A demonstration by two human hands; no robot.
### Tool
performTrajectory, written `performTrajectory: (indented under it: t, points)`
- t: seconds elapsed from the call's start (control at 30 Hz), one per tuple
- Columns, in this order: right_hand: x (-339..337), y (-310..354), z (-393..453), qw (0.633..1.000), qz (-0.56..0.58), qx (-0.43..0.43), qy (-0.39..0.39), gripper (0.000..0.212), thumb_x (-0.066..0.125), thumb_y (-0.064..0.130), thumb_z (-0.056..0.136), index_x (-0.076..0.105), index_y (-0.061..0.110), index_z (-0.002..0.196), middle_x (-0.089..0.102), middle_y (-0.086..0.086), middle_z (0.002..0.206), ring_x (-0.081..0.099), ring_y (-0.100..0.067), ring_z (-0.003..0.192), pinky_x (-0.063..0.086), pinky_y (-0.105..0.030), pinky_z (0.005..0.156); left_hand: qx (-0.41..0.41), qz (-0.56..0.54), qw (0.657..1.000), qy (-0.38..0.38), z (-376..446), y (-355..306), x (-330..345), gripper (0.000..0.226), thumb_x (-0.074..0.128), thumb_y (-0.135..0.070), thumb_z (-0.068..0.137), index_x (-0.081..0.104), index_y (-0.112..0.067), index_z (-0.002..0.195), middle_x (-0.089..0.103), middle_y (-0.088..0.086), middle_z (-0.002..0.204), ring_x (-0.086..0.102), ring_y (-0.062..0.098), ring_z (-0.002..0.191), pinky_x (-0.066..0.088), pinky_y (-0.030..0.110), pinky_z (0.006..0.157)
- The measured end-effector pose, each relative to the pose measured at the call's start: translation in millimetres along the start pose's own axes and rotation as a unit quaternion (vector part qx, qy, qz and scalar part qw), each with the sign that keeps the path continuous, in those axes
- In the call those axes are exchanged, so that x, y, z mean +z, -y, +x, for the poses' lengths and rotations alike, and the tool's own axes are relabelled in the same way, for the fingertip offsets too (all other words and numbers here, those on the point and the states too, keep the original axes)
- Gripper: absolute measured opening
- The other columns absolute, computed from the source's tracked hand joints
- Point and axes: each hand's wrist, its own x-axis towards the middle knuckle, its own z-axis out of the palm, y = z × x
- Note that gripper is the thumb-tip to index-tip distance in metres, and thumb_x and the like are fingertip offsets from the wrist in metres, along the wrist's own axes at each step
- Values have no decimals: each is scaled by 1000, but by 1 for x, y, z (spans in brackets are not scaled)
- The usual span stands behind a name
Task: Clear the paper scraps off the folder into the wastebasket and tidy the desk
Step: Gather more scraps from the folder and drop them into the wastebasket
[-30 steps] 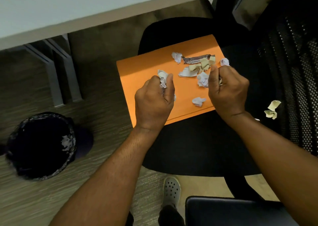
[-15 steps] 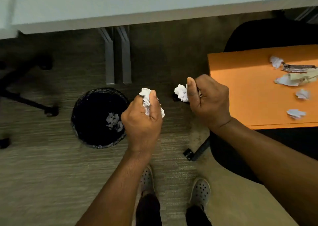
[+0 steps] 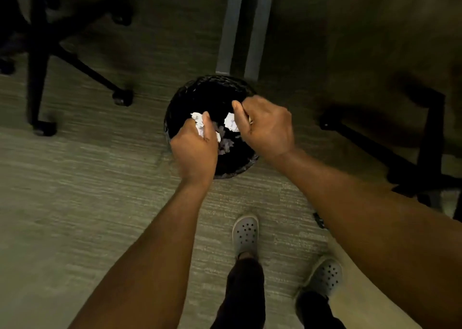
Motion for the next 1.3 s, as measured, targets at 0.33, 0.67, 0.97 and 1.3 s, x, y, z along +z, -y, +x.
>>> performTrajectory:
  t: [0.33, 0.67, 0.97, 1.3]
  points:
    - [95, -18, -6, 966, -2, 152, 209, 61, 20, 59, 100, 60, 15, 112, 62, -10, 110, 60, -30, 100, 47, -39, 75, -221, 11, 944, 244, 29, 64, 66, 59, 32, -57, 99, 54, -10, 127, 63, 12, 124, 59, 30, 110, 38, 34, 80]
    - [96, -27, -49, 926, -99, 102, 349, 63, 18, 57, 101, 22, 24, 154, 18, -7, 163, 12, -27, 150, 13, -52, 119, -29, 154, 931, 330, -16, 93, 53, 64, 15, -50, 104, 12, -16, 157, 3, 3, 166, 0, 23, 153, 4, 44, 123]
    - [42, -25, -56, 928, -89, 103, 347, 70, 12, 62, 98, 26, 23, 154, 17, -8, 163, 11, -25, 150, 7, -47, 120, -11, 150, 940, 307, -27, 60, 30, 66, 14, -52, 103, 15, -14, 157, 6, 3, 166, 2, 23, 153, 4, 44, 123]
    - [-106, -15, -63, 954, -64, 104, 275, 72, 17, 62, 97, 36, 17, 149, 27, -8, 160, 20, -23, 148, 11, -44, 121, 86, 36, 961, 260, -73, -49, 7, 69, 21, -50, 98, 36, -5, 149, 28, 14, 160, 28, 32, 147, 25, 48, 119]
